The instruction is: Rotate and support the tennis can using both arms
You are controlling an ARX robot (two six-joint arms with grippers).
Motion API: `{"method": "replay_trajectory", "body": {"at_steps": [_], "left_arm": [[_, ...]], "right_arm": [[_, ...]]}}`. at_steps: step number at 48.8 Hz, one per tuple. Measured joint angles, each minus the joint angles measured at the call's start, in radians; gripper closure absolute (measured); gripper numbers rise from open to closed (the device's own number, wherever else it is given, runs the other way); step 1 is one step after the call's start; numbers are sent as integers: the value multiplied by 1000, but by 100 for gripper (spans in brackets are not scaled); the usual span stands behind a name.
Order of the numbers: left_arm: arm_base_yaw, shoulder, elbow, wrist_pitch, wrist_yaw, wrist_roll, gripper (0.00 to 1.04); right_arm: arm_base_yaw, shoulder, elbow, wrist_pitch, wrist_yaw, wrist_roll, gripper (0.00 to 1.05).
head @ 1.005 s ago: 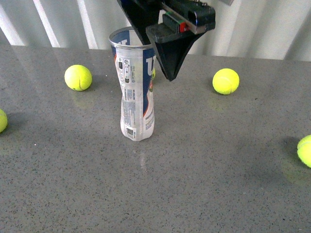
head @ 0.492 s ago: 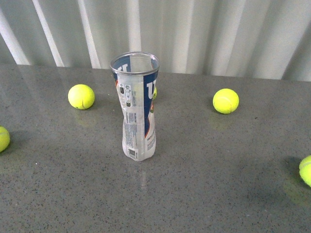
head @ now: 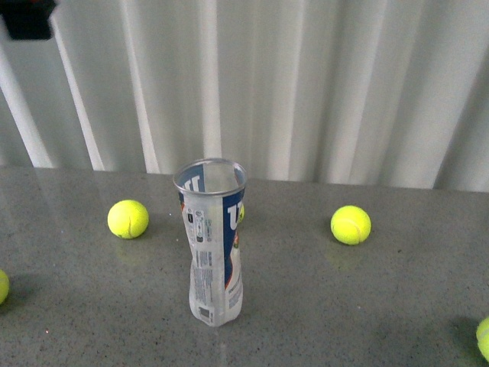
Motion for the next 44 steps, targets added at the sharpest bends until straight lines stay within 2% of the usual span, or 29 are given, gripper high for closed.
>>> {"method": "replay_trajectory", "body": {"at_steps": [11, 12, 28, 32, 35, 44], "left_arm": [[47, -122, -256, 89, 62, 0, 100], [49, -134, -275, 94, 68, -2, 101], [113, -347, -515, 127, 122, 3, 101], [121, -389, -547, 120, 131, 3, 101], [161, -426, -573, 108, 188, 3, 101], [195, -535, -634, 58, 197, 3, 101]], "right_arm": [[0, 0, 0, 0, 0, 0, 7], [0, 0, 0, 0, 0, 0, 7], [0, 0, 0, 0, 0, 0, 7], [0, 0, 0, 0, 0, 0, 7], [0, 0, 0, 0, 0, 0, 7], [0, 0, 0, 0, -1, 0, 7]]}}
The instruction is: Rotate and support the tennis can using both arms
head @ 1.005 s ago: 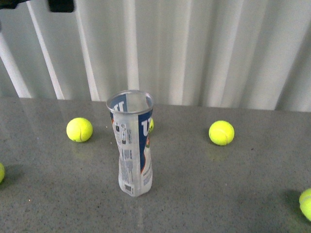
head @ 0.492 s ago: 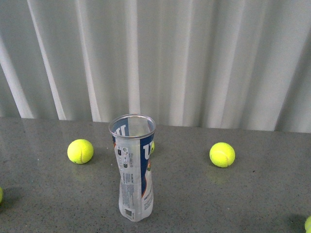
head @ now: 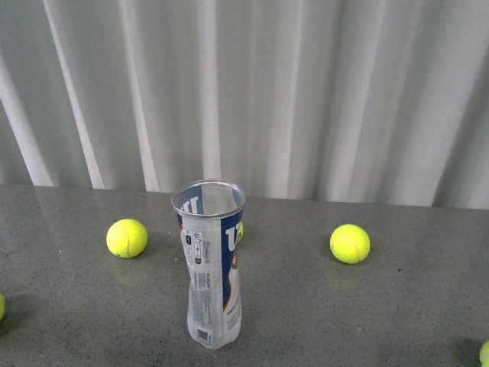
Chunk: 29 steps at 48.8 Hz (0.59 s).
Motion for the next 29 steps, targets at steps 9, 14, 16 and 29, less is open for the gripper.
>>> {"method": "replay_trajectory", "body": {"at_steps": [9, 14, 16, 29], "left_arm": [[0, -103, -41, -63, 3, 0, 101], [0, -158, -57, -101, 3, 0, 101], [0, -175, -63, -113, 3, 0, 101], [0, -345, -94, -224, 3, 0, 101]], "right_arm": [[0, 0, 0, 0, 1, 0, 7], [0, 0, 0, 0, 0, 0, 7], [0, 0, 0, 0, 0, 0, 7], [0, 0, 0, 0, 0, 0, 7]]}}
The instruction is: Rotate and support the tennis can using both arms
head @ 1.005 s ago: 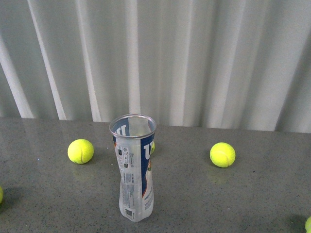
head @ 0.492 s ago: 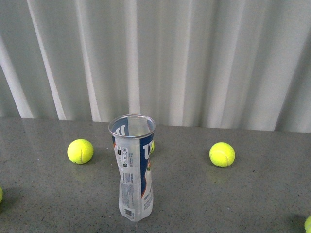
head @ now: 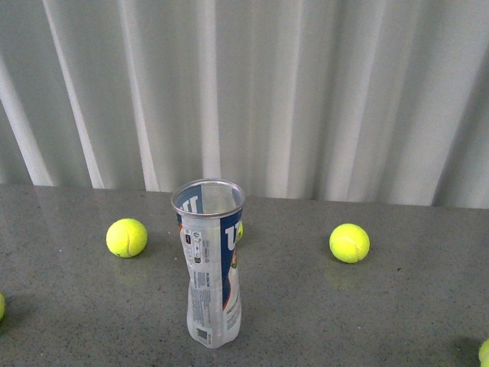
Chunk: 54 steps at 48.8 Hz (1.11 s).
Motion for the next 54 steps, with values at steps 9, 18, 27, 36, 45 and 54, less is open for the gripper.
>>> {"method": "replay_trajectory", "body": {"at_steps": [9, 18, 27, 36, 45, 54], "left_arm": [[0, -100, 0, -95, 0, 0, 101], [0, -177, 0, -168, 0, 0, 101], [0, -239, 0, -230, 0, 0, 101], [0, -298, 0, -289, 0, 0, 101], [0, -345, 0, -336, 0, 0, 101], [0, -516, 0, -512, 0, 0, 101]], "right_arm": [[0, 0, 0, 0, 0, 0, 7], [0, 0, 0, 0, 0, 0, 7], [0, 0, 0, 0, 0, 0, 7], [0, 0, 0, 0, 0, 0, 7], [0, 0, 0, 0, 0, 0, 7], [0, 0, 0, 0, 0, 0, 7]]}}
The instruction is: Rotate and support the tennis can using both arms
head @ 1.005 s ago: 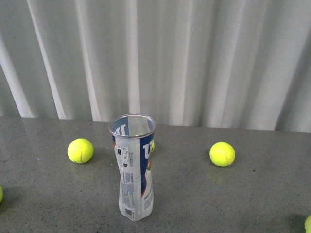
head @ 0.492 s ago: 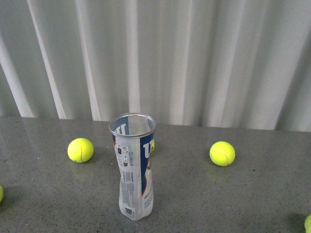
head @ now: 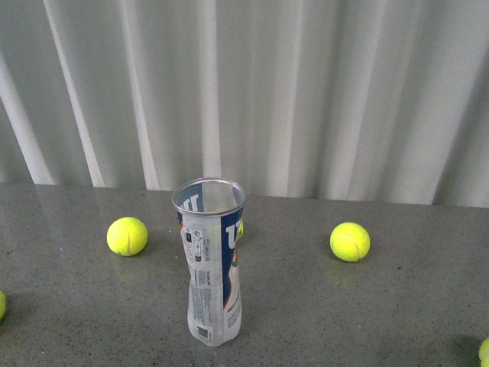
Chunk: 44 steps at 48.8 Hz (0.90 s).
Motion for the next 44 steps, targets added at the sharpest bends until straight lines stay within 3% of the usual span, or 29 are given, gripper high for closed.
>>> {"method": "replay_trajectory", "body": {"at_steps": [7, 33, 44], "left_arm": [[0, -3, 0, -4, 0, 0, 99], [0, -3, 0, -4, 0, 0, 7], [0, -3, 0, -4, 0, 0, 7]], "right_arm": [[0, 0, 0, 0, 0, 0, 7], [0, 0, 0, 0, 0, 0, 7], [0, 0, 0, 0, 0, 0, 7]]}}
